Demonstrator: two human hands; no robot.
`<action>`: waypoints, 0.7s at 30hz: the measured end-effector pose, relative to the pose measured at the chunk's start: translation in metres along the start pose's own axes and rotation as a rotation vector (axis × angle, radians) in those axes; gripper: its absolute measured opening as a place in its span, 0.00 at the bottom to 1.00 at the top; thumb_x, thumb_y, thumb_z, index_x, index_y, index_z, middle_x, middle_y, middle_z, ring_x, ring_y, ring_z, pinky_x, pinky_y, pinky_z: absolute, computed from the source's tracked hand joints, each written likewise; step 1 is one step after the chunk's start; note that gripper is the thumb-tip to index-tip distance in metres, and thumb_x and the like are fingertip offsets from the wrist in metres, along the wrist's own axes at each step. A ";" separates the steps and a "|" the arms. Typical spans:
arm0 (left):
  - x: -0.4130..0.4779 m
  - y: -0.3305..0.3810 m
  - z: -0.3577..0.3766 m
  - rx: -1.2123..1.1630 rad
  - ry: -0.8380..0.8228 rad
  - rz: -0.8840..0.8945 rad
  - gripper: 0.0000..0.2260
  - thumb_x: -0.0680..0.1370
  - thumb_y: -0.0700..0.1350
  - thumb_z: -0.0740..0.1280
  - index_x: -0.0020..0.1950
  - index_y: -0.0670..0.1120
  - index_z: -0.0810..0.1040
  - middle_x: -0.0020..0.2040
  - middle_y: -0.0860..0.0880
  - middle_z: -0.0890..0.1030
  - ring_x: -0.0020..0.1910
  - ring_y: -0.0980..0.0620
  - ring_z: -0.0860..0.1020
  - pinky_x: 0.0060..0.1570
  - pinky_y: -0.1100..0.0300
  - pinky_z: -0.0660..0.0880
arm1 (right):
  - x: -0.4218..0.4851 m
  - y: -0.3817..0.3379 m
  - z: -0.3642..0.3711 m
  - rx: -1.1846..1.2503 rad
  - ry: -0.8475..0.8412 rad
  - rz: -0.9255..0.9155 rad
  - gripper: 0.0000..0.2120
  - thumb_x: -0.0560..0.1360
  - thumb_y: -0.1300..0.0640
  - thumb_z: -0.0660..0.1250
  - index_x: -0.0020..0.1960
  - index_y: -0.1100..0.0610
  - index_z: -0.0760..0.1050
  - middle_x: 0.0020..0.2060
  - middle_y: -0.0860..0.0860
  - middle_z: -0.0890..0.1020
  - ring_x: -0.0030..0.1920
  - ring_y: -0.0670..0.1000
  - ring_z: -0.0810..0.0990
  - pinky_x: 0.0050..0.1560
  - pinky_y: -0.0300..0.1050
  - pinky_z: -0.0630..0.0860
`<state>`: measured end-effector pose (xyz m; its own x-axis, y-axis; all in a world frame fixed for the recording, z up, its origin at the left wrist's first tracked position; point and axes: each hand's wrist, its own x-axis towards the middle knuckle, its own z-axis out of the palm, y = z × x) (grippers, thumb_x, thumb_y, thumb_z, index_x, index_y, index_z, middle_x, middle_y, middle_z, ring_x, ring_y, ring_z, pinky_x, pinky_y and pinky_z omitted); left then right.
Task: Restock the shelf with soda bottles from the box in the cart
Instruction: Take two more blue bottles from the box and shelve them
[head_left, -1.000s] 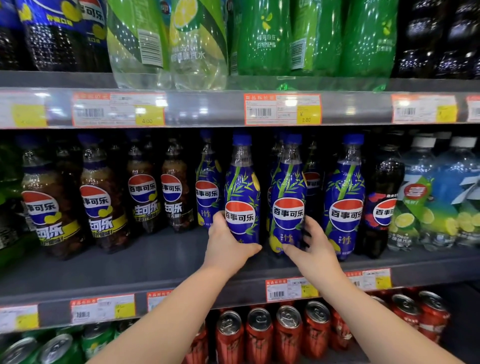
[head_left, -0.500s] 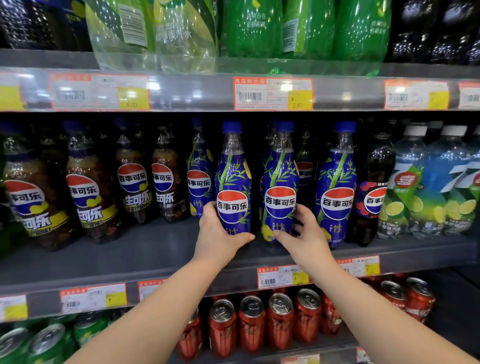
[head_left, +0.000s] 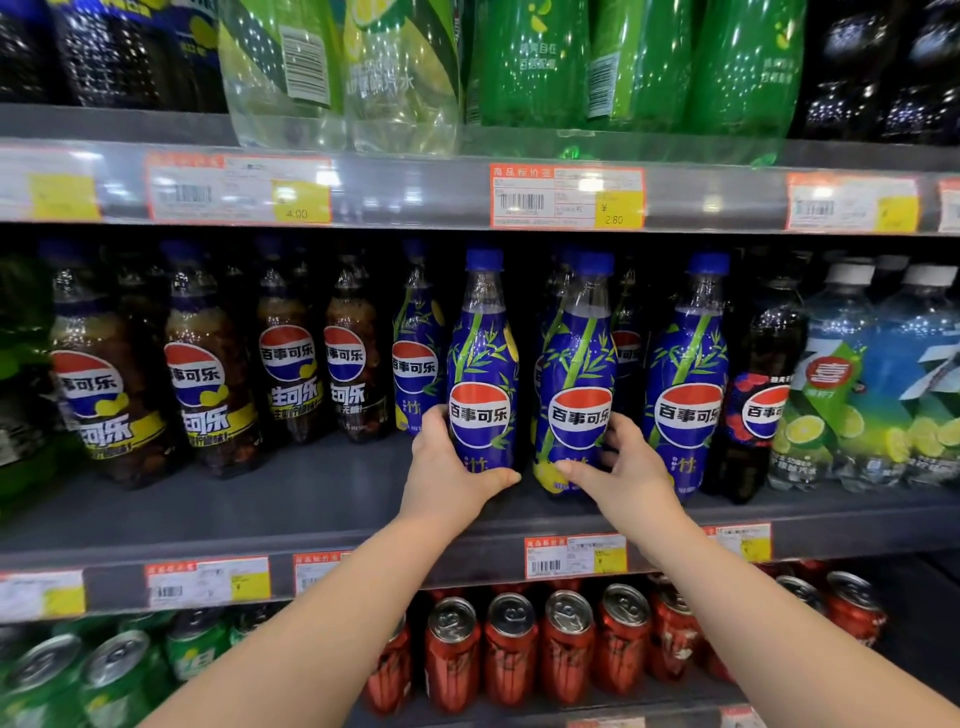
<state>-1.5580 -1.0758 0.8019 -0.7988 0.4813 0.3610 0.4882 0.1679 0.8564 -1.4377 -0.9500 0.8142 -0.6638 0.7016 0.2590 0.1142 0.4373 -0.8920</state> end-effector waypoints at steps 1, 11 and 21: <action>0.000 0.000 0.000 0.001 0.001 -0.002 0.41 0.61 0.43 0.79 0.68 0.48 0.60 0.66 0.45 0.68 0.55 0.55 0.68 0.55 0.61 0.66 | -0.001 0.000 -0.001 -0.003 -0.014 -0.002 0.32 0.69 0.59 0.73 0.69 0.53 0.63 0.59 0.48 0.74 0.55 0.46 0.73 0.59 0.47 0.73; 0.001 -0.003 0.002 0.013 0.018 0.005 0.42 0.60 0.44 0.80 0.68 0.48 0.60 0.65 0.45 0.70 0.59 0.52 0.71 0.57 0.59 0.69 | 0.006 -0.003 -0.005 -0.033 -0.087 0.047 0.31 0.69 0.59 0.73 0.69 0.53 0.64 0.58 0.47 0.76 0.62 0.52 0.75 0.63 0.56 0.73; -0.001 -0.001 0.002 0.011 0.017 -0.001 0.43 0.61 0.44 0.80 0.69 0.47 0.59 0.66 0.45 0.68 0.62 0.50 0.70 0.56 0.61 0.67 | 0.004 -0.002 -0.006 0.024 -0.100 0.048 0.32 0.71 0.61 0.71 0.70 0.53 0.63 0.64 0.50 0.75 0.64 0.50 0.73 0.65 0.54 0.71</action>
<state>-1.5567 -1.0745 0.8000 -0.8054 0.4660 0.3662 0.4910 0.1784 0.8527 -1.4360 -0.9442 0.8191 -0.7285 0.6613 0.1788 0.1303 0.3900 -0.9115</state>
